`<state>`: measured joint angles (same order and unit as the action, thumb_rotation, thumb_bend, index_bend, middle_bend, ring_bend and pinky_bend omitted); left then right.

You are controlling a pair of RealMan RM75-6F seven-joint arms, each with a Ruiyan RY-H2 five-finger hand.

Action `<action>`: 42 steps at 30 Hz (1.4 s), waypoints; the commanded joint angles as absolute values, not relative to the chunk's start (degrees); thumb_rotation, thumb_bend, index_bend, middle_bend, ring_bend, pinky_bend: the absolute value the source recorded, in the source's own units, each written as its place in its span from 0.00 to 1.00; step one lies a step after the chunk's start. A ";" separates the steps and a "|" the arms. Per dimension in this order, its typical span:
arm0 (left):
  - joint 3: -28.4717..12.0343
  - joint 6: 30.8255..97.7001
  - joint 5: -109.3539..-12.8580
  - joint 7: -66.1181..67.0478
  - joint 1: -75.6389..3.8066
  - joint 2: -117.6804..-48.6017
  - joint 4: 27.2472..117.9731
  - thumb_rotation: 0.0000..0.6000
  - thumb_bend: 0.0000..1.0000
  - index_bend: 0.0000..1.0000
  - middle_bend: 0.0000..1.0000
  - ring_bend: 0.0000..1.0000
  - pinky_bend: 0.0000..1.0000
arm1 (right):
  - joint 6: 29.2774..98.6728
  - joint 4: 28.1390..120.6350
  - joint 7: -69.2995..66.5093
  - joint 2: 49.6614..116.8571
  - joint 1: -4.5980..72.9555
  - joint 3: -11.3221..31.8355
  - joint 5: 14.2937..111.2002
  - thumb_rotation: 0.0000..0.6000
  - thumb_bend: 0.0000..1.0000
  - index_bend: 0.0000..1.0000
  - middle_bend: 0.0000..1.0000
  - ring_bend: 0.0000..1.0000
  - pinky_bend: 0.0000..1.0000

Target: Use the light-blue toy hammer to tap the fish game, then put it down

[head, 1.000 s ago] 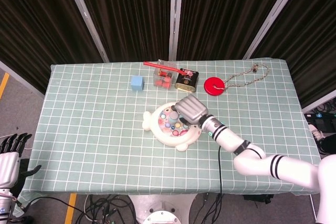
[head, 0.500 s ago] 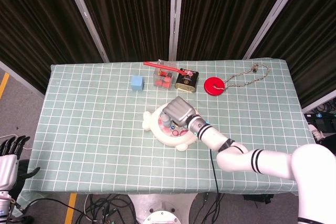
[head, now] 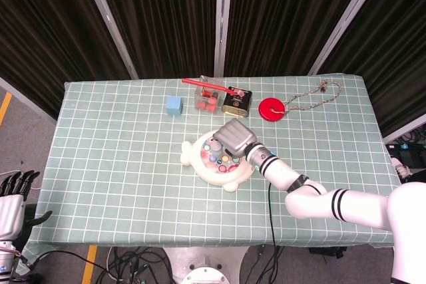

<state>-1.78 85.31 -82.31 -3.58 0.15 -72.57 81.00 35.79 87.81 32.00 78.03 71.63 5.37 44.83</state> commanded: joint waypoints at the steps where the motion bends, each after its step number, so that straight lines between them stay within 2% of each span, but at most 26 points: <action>1: -1.74 85.07 -82.10 -3.80 0.20 -72.77 80.68 1.00 0.10 0.14 0.11 0.05 0.08 | 34.42 85.71 34.06 80.33 73.63 3.44 43.49 1.00 0.51 0.68 0.61 0.58 0.71; 5: -1.62 84.70 -81.90 -4.23 0.26 -73.08 80.13 1.00 0.10 0.14 0.11 0.05 0.08 | 34.59 83.61 37.08 82.87 75.75 1.32 41.93 1.00 0.51 0.68 0.61 0.58 0.71; 9: -1.62 85.05 -81.79 -4.78 0.59 -73.25 79.62 1.00 0.10 0.14 0.11 0.05 0.08 | 37.12 84.86 35.94 82.47 75.65 2.23 41.34 1.00 0.51 0.68 0.61 0.58 0.71; 15: -1.69 85.31 -82.12 -4.76 0.57 -73.17 79.74 1.00 0.10 0.14 0.11 0.05 0.08 | 42.53 91.69 29.94 75.30 71.11 4.40 45.63 1.00 0.51 0.68 0.61 0.58 0.71; 19: -1.79 85.52 -82.55 -4.44 0.37 -73.08 80.19 1.00 0.10 0.14 0.11 0.05 0.08 | 45.59 95.29 26.60 69.88 66.19 2.79 48.92 1.00 0.51 0.68 0.61 0.58 0.72; 24: -1.73 85.33 -82.98 -4.01 0.05 -73.10 80.59 1.00 0.10 0.14 0.11 0.05 0.08 | 47.96 95.19 22.02 67.35 59.37 -0.74 52.49 1.00 0.51 0.68 0.61 0.58 0.71; 31: -1.79 85.21 -83.62 -2.89 -0.55 -72.87 81.78 1.00 0.10 0.14 0.11 0.05 0.08 | 48.56 85.97 12.46 71.99 50.59 -4.06 59.61 1.00 0.50 0.68 0.61 0.58 0.70; 36: -1.70 85.25 -83.68 -2.20 -0.59 -72.57 82.56 1.00 0.10 0.14 0.11 0.05 0.08 | 47.75 78.32 7.20 76.97 47.62 -3.85 63.09 1.00 0.49 0.66 0.59 0.57 0.67; 40: -1.59 85.20 -83.36 -1.92 -0.42 -72.33 82.97 1.00 0.10 0.14 0.11 0.05 0.08 | 46.04 73.68 4.68 80.01 46.30 -3.72 65.19 1.00 0.47 0.54 0.53 0.46 0.60; 42: -1.53 85.20 -83.30 -1.88 -0.35 -72.28 83.01 1.00 0.10 0.14 0.11 0.05 0.08 | 45.72 72.68 4.09 80.86 45.77 -3.60 65.87 1.00 0.46 0.44 0.47 0.38 0.52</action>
